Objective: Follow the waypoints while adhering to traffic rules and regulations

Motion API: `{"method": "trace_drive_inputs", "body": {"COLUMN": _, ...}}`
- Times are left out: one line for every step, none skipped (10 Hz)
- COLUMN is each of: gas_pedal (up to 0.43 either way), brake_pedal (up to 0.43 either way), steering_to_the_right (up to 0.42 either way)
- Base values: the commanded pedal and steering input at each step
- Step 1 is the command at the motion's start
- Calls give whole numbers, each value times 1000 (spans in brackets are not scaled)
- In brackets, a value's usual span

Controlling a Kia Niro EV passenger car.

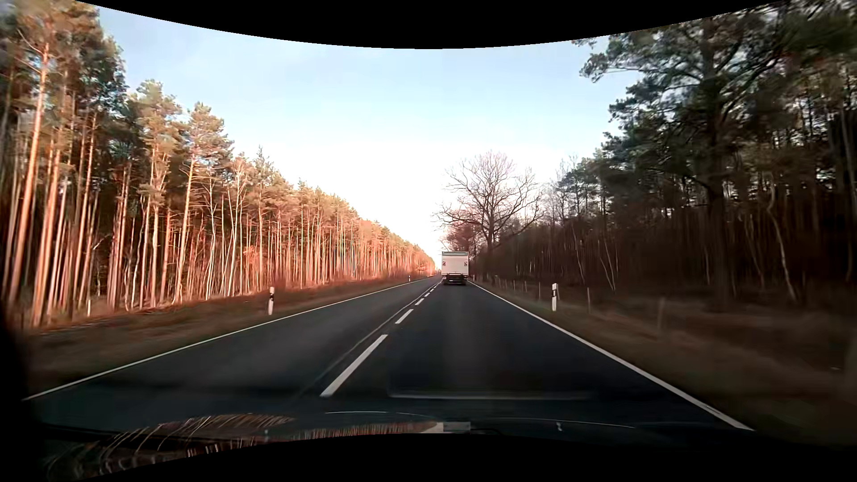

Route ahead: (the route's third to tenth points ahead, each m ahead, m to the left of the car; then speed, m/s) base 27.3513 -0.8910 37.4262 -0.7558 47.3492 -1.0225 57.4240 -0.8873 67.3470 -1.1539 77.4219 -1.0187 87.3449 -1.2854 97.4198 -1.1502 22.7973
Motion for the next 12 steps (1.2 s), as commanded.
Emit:
{"method": "trace_drive_inputs", "body": {"gas_pedal": 150, "brake_pedal": 0, "steering_to_the_right": 0}}
{"method": "trace_drive_inputs", "body": {"gas_pedal": 150, "brake_pedal": 0, "steering_to_the_right": 0}}
{"method": "trace_drive_inputs", "body": {"gas_pedal": 138, "brake_pedal": 0, "steering_to_the_right": 0}}
{"method": "trace_drive_inputs", "body": {"gas_pedal": 138, "brake_pedal": 0, "steering_to_the_right": 0}}
{"method": "trace_drive_inputs", "body": {"gas_pedal": 138, "brake_pedal": 0, "steering_to_the_right": 0}}
{"method": "trace_drive_inputs", "body": {"gas_pedal": 138, "brake_pedal": 0, "steering_to_the_right": 0}}
{"method": "trace_drive_inputs", "body": {"gas_pedal": 138, "brake_pedal": 0, "steering_to_the_right": 0}}
{"method": "trace_drive_inputs", "body": {"gas_pedal": 130, "brake_pedal": 0, "steering_to_the_right": 0}}
{"method": "trace_drive_inputs", "body": {"gas_pedal": 130, "brake_pedal": 0, "steering_to_the_right": 0}}
{"method": "trace_drive_inputs", "body": {"gas_pedal": 130, "brake_pedal": 0, "steering_to_the_right": 0}}
{"method": "trace_drive_inputs", "body": {"gas_pedal": 130, "brake_pedal": 0, "steering_to_the_right": 0}}
{"method": "trace_drive_inputs", "body": {"gas_pedal": 130, "brake_pedal": 0, "steering_to_the_right": 0}}
